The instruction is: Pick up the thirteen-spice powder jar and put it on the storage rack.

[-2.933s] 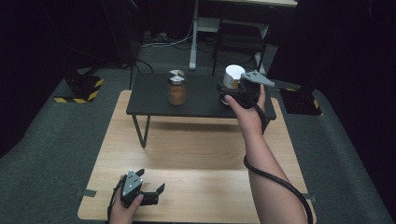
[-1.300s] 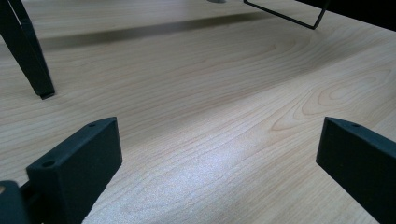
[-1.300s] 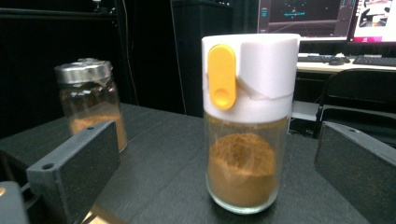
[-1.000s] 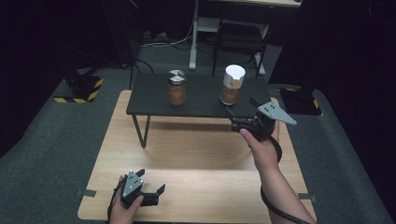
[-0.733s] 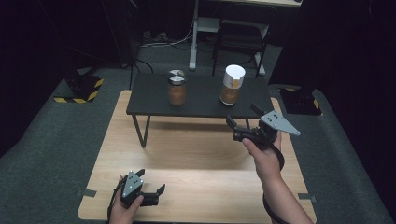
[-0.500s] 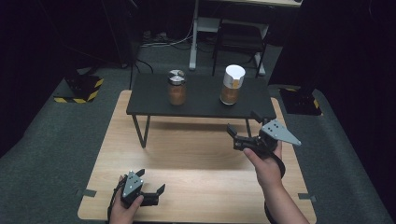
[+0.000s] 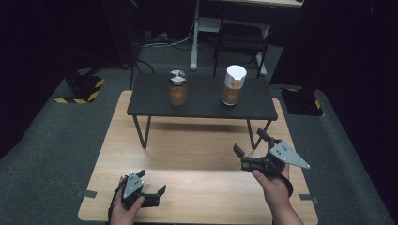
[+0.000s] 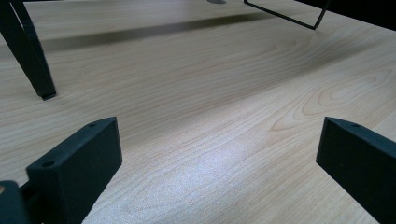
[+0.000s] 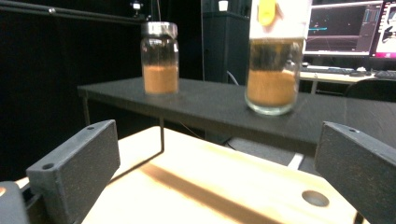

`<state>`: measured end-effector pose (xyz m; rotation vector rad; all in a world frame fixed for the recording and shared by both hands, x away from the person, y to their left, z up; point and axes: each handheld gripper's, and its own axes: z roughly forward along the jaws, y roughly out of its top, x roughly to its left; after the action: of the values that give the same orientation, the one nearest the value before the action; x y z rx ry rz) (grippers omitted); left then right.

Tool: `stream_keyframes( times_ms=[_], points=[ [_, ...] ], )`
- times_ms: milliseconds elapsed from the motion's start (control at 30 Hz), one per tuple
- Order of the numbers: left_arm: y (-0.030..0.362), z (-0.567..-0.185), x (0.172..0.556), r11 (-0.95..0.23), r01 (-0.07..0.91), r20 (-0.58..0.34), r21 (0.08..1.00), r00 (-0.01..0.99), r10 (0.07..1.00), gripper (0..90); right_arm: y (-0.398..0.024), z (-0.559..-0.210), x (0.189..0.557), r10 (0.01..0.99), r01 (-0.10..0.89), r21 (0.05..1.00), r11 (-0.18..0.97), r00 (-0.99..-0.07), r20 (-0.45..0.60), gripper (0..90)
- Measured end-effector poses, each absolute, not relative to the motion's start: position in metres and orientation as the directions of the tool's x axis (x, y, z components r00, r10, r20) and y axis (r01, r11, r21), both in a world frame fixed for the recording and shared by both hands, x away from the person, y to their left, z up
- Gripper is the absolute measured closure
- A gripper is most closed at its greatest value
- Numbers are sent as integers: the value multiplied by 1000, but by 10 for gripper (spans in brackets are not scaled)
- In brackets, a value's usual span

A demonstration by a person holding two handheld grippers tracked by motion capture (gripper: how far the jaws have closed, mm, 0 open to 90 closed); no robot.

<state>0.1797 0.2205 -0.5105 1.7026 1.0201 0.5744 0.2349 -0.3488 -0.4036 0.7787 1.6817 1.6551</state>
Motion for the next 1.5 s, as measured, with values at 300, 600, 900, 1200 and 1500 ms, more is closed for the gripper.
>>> stream_keyframes(
  times_ms=[300,600,900,1200,1500],
  points=[
    [221,-511,179,-111,356,-99,928,522,847,5,-363,-427,218,797,3,999,40,-603,-30,0],
    [221,-511,178,-100,359,-108,928,514,851,6,-375,-451,204,806,53,997,57,-591,-14,0],
    [221,-511,178,-101,359,-107,928,517,850,6,-380,-472,192,817,108,990,94,-576,-14,0],
    [220,-510,179,-112,360,-100,926,520,848,6,-386,-489,187,834,185,974,130,-552,-7,0],
    [220,-509,180,-121,365,-98,923,527,844,6,-390,-495,189,841,261,948,180,-541,-11,0]
  ],
)
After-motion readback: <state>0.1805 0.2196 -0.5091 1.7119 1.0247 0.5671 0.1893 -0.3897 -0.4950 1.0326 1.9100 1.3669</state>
